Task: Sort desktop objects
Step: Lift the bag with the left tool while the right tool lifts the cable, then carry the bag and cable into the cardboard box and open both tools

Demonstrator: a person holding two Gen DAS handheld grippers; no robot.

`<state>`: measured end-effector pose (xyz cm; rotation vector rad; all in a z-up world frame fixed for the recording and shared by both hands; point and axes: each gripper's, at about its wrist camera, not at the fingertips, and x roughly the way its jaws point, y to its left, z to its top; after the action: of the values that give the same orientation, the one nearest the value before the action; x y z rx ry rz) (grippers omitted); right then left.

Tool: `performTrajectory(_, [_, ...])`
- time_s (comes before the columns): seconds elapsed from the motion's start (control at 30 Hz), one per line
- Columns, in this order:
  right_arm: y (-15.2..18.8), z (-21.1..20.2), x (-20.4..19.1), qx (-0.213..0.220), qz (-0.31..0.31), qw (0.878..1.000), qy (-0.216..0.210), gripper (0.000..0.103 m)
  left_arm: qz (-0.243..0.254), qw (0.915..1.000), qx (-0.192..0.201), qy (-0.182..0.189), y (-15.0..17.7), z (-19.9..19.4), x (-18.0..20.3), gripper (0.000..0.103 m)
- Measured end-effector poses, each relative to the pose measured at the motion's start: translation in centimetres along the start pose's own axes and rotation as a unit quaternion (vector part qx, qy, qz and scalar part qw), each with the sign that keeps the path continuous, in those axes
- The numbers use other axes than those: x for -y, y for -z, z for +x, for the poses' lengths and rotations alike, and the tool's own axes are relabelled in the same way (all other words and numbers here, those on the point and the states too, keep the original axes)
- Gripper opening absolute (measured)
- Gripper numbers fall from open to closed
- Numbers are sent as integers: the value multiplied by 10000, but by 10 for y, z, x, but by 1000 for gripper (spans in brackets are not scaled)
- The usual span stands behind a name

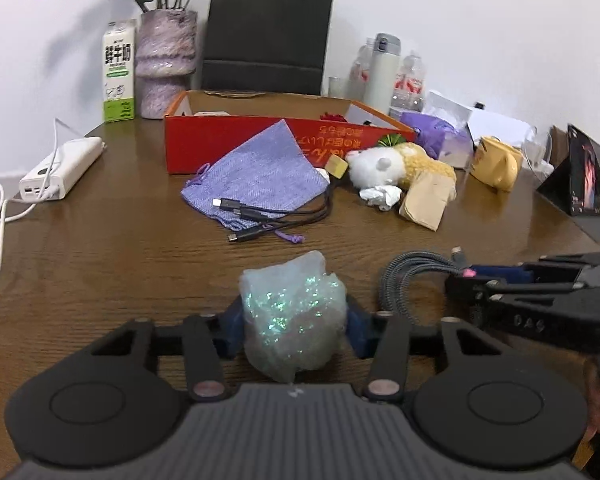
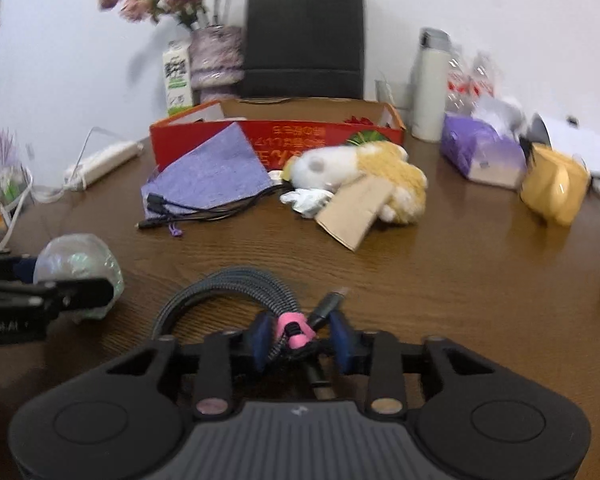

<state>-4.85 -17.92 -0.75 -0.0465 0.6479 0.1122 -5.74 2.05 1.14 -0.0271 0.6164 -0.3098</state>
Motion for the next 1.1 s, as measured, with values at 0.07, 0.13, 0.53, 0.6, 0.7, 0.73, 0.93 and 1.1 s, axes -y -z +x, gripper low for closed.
performTrajectory(0.07, [-2,2,-7,-8,-100,9999,20,22,-69,9999,135,9,-1,-6,3,42])
performTrajectory(0.13, [0,-1,-13,39,-185,9998,-52,22,-104,9997,240,13,-3,-14,5,42])
performTrajectory(0.53, [-97,-41,38,1264,4,9919,101,21,47,9975,704,74,-155,-7,-33,44])
performTrajectory(0.6, [-134,-23,48,1374,13,9904,131,21,32,9979,632,-153,-190,23,-37,44])
performTrajectory(0.7, [-185,23,59,1155,133,9932,-94,21,227,9967,525,-575,-230,77,-42,44])
performTrajectory(0.73, [-202,43,60,1006,152,9947,-159,21,339,9958,512,-681,-240,93,-44,44])
performTrajectory(0.93, [-270,165,54,156,-25,9998,125,21,-431,9950,45,-901,-285,201,-90,44])
performTrajectory(1.1, [-288,238,54,-486,-101,9985,235,22,-511,9952,-528,-654,-298,273,-112,46])
